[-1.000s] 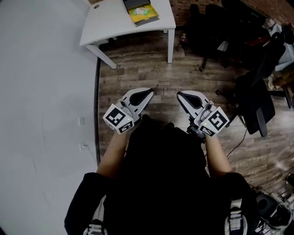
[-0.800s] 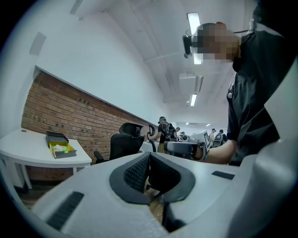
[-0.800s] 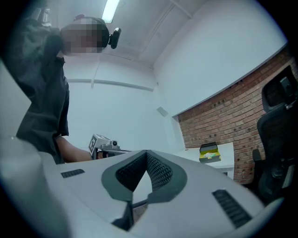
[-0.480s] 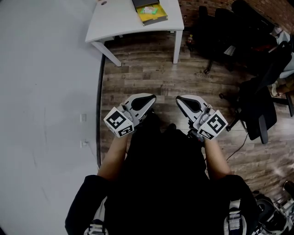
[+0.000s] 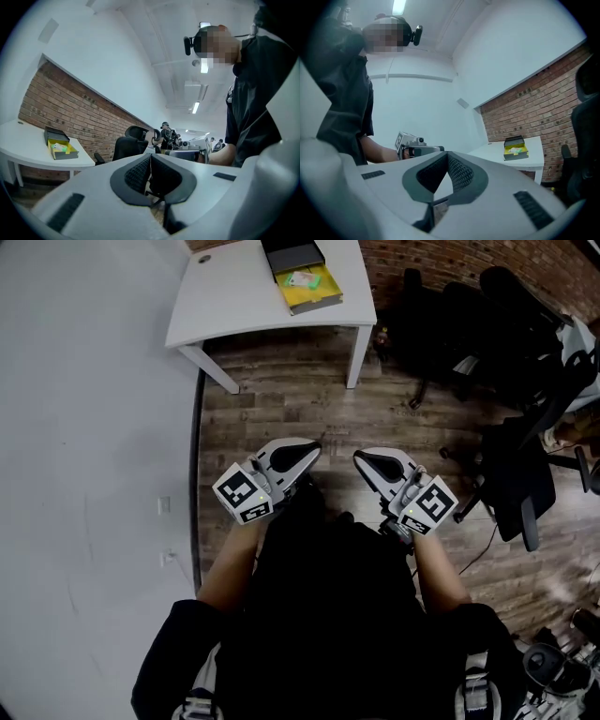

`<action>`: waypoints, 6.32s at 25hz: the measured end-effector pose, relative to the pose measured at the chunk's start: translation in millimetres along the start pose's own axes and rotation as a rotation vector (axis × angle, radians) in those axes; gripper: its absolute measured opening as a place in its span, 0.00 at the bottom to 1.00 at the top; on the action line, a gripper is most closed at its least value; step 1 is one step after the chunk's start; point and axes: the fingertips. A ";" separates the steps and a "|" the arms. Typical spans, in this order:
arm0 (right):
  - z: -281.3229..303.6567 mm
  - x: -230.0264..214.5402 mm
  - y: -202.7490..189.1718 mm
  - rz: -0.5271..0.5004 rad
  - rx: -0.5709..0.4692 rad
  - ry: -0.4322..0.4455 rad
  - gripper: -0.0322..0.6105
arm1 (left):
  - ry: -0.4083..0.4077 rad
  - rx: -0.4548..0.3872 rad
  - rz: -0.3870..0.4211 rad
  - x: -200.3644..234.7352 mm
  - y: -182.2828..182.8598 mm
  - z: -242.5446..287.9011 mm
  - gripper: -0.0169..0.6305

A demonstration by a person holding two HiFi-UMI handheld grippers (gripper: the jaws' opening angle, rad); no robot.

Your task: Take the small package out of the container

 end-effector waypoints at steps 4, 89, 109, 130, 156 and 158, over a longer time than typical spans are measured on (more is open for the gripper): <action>35.4 -28.9 10.4 -0.017 0.020 0.008 0.05 | -0.032 -0.031 0.008 42.9 22.1 8.0 0.05; 450.8 -548.1 -3.3 -0.085 0.469 -0.095 0.37 | -0.155 0.212 -0.101 666.1 56.7 139.6 0.05; 441.0 -592.8 -137.0 -0.176 1.039 -0.010 0.55 | -0.196 0.239 -0.156 673.8 27.3 147.1 0.05; 438.7 -604.3 -174.2 -0.224 1.235 0.029 0.57 | -0.168 0.229 -0.183 672.5 20.0 135.6 0.05; 423.3 -573.3 -161.7 -0.241 1.221 0.046 0.56 | -0.165 0.223 -0.170 669.4 20.3 119.6 0.05; 424.1 -571.2 -160.2 -0.233 1.216 0.043 0.55 | -0.165 0.224 -0.170 669.5 20.0 118.9 0.05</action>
Point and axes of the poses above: the fingertips, and each gripper's own axes: z forward along the fingers, x to its left, y out of its top, and after that the axes turned 2 degrees about -z, right-handed
